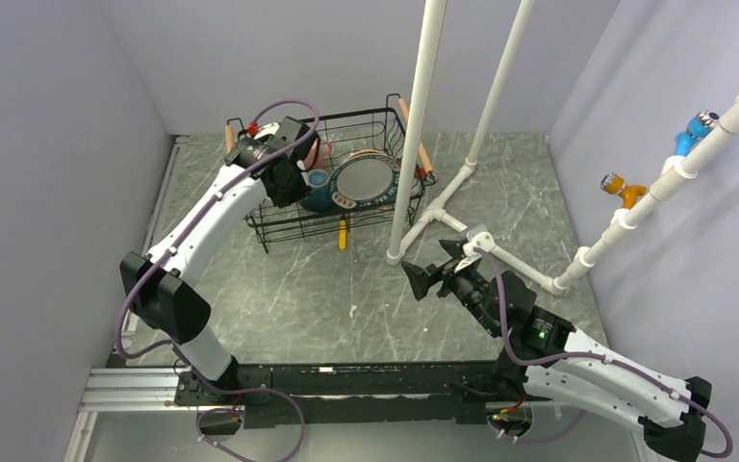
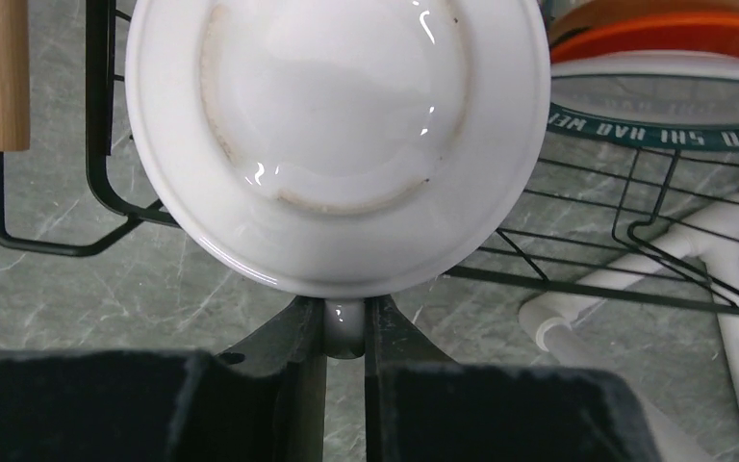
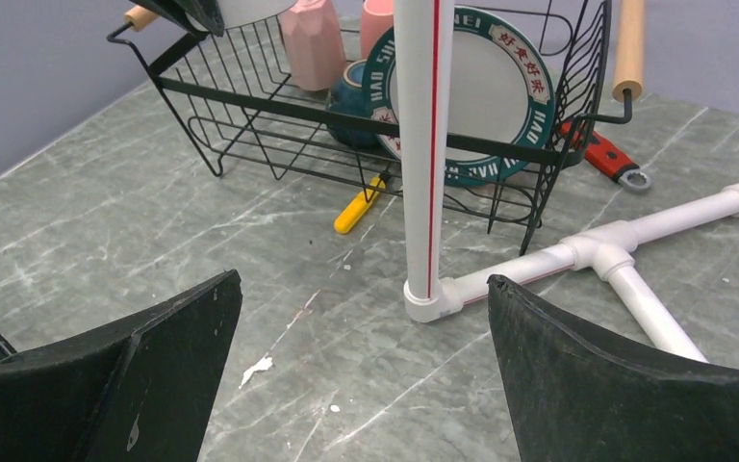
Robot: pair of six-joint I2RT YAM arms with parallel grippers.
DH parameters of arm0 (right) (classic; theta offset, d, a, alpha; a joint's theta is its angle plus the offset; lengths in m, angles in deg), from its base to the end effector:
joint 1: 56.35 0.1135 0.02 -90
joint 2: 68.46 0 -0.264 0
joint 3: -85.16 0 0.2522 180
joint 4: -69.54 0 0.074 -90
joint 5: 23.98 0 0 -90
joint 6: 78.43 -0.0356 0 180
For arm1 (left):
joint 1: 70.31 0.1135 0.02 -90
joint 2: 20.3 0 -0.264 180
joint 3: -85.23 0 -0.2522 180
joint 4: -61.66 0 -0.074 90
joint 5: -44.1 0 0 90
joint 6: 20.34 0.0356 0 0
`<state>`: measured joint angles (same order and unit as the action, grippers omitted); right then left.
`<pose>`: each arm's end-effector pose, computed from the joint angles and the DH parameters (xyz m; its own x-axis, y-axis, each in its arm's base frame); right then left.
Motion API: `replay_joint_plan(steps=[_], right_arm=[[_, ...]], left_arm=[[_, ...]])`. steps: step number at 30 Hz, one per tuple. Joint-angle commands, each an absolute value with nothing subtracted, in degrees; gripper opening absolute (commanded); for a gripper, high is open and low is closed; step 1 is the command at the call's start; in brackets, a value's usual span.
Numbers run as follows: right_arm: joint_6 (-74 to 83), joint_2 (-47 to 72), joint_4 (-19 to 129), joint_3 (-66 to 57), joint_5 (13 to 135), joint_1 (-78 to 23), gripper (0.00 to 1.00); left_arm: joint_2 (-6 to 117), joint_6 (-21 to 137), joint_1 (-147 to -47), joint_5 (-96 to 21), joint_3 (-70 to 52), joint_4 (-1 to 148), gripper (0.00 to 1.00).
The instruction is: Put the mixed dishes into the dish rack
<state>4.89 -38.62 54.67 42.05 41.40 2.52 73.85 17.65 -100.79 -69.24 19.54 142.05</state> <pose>0.0865 0.1146 0.2998 -0.0798 0.0724 -0.9942 -0.5574 0.8236 0.1047 0.2905 -0.1546 0.3711 -0.6939 -0.4313 -0.5767 -0.4072 0.8955 -0.1796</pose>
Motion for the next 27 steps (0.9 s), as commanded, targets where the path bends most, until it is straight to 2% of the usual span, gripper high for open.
replay_joint_plan(steps=[1,12,27], right_arm=[[4.6,-38.6,55.0,40.0,40.5,2.7,1.00],[4.9,-37.1,55.5,40.2,40.9,2.8,1.00],[4.2,-35.1,56.5,40.2,41.7,2.7,1.00]], left_arm=[[73.9,14.9,-97.5,-66.9,17.5,135.8,0.00],[84.5,8.6,-94.8,-68.6,21.1,141.0,0.00],[92.2,5.5,-93.9,-71.0,18.7,140.1,0.00]])
